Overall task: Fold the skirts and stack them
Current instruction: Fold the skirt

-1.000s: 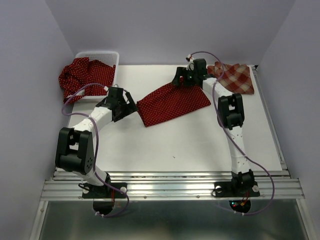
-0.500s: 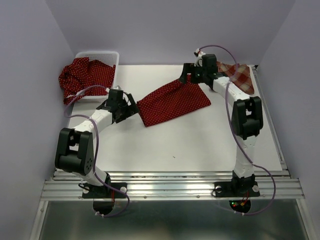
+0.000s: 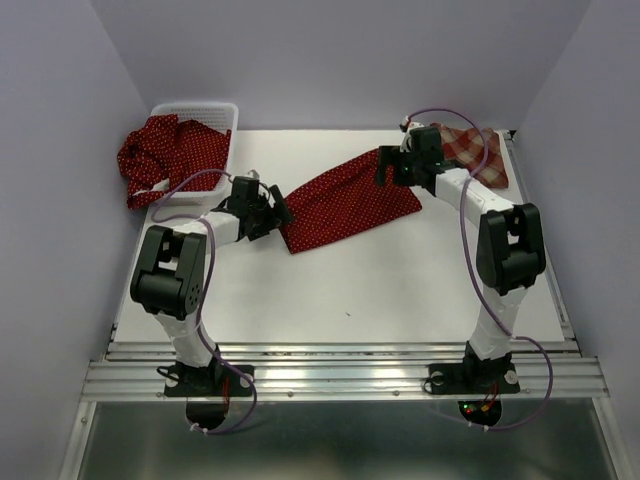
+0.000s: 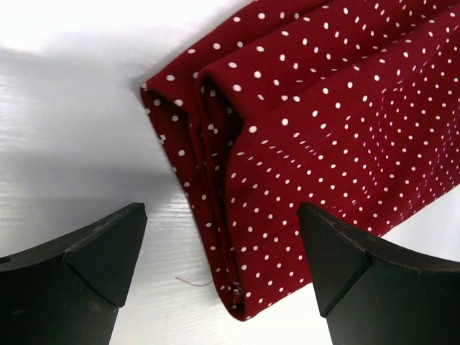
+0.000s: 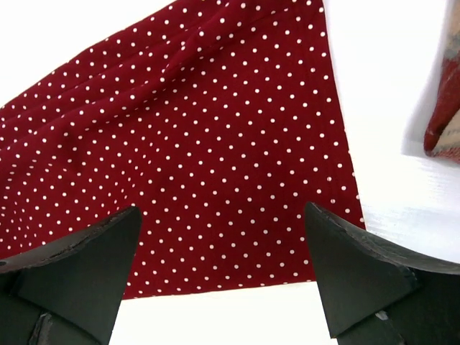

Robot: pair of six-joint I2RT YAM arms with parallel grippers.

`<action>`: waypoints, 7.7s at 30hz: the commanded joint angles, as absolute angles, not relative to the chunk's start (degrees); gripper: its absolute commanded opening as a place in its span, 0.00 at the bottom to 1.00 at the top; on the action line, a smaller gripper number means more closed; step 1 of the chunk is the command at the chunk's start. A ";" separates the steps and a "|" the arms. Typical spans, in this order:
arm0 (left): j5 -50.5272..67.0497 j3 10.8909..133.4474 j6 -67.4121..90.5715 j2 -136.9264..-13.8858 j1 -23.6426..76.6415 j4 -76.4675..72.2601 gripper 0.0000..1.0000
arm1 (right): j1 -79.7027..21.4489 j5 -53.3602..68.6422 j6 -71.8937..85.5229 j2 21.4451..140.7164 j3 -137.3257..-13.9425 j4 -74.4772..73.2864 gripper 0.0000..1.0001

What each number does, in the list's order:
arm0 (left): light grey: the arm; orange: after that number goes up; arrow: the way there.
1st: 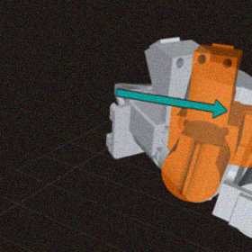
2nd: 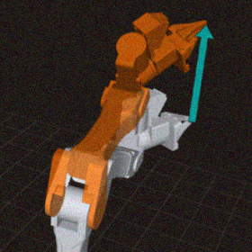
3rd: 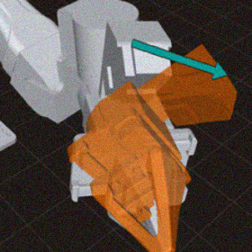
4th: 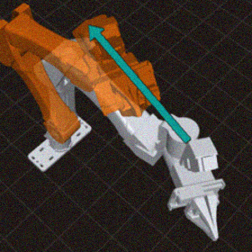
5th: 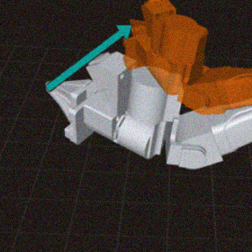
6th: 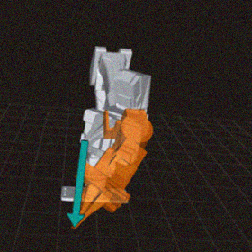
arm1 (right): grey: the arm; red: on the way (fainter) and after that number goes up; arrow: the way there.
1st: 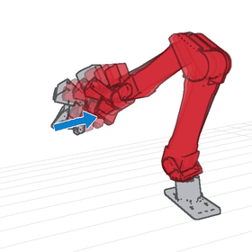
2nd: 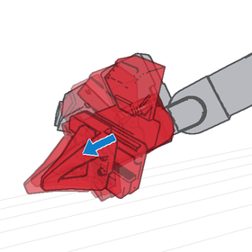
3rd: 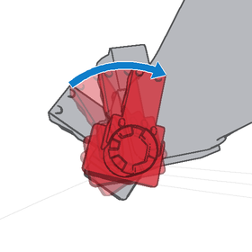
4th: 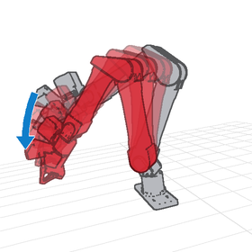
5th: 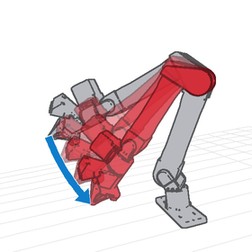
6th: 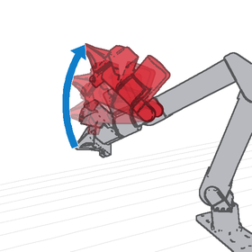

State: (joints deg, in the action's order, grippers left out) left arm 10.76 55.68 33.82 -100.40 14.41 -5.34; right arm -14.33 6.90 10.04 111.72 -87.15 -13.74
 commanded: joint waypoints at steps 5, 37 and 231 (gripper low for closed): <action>10.55 57.83 34.98 -104.50 16.70 -5.63 0.92 | -14.50 3.43 9.40 106.88 -86.22 -11.87 1.00; -2.63 69.61 29.62 -105.22 18.90 10.79 0.00 | -14.50 18.53 6.76 103.01 -80.33 -6.42 1.00; 2.28 114.52 52.12 -126.92 41.31 36.13 0.26 | -19.60 5.38 28.99 90.47 -55.21 -13.35 0.43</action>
